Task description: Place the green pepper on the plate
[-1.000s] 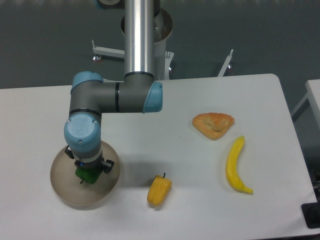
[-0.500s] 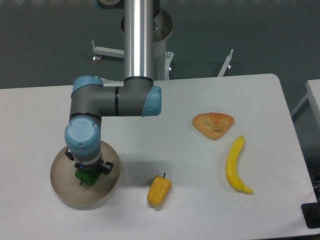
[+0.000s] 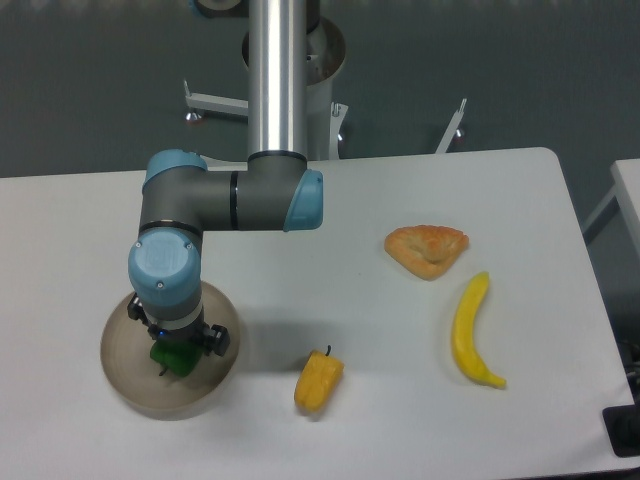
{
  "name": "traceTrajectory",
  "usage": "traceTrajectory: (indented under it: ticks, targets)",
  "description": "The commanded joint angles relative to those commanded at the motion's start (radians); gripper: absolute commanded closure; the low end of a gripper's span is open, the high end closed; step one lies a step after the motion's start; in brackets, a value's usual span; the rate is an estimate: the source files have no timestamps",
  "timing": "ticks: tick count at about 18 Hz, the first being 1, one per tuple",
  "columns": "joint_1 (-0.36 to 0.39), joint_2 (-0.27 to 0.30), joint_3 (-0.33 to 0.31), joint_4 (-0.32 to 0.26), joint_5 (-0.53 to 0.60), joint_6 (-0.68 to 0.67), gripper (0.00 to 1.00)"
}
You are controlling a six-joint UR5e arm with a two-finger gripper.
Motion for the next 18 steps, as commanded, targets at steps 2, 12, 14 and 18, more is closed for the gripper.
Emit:
traceTrajectory:
  ticks: [2, 12, 14, 18]
  targets:
    - [0.054, 0.018, 0.015, 0.006, 0.011, 0.017, 0.00]
    - [0.255, 0.057, 0.057, 0.006, 0.104, 0.331, 0.00]
    - [0.278, 0.054, 0.069, 0.006, 0.120, 0.408, 0.00]
    - [0.302, 0.045, 0.077, 0.017, 0.129, 0.514, 0.00]
